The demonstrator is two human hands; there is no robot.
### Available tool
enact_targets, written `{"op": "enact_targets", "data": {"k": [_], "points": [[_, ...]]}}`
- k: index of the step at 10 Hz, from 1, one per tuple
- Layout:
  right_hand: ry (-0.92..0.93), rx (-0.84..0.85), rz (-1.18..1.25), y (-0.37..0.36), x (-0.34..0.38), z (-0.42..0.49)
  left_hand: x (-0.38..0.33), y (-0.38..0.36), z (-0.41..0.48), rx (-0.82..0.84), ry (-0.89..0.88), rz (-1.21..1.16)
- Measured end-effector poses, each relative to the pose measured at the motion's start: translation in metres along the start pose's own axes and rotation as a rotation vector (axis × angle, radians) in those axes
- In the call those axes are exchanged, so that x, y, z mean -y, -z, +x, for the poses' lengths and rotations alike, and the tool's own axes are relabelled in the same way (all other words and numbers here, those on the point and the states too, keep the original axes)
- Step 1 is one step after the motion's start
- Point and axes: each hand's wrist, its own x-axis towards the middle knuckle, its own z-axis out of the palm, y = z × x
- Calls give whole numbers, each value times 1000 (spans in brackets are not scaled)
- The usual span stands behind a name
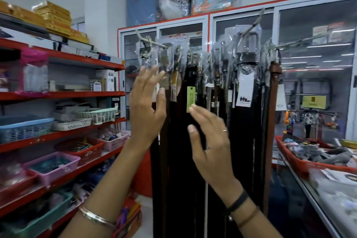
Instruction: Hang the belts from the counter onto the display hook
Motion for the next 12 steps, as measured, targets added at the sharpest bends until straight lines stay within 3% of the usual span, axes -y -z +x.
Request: {"op": "enact_targets", "data": {"k": [1, 3, 5, 7, 9, 12], "points": [[31, 165, -99, -31, 4, -7, 27, 13, 10, 47, 80, -29], [78, 338, -359, -75, -16, -15, 65, 6, 29, 253, 60, -67], [53, 346, -557, -93, -42, -21, 87, -16, 32, 347, -8, -48], [10, 359, -692, -98, -63, -22, 94, -41, 27, 322, -37, -155], [3, 357, -712, -97, -65, -23, 89, -45, 18, 298, -24, -161], [-100, 235, -439, -38, -37, -53, 51, -35, -8, 377, 25, 178]]}}
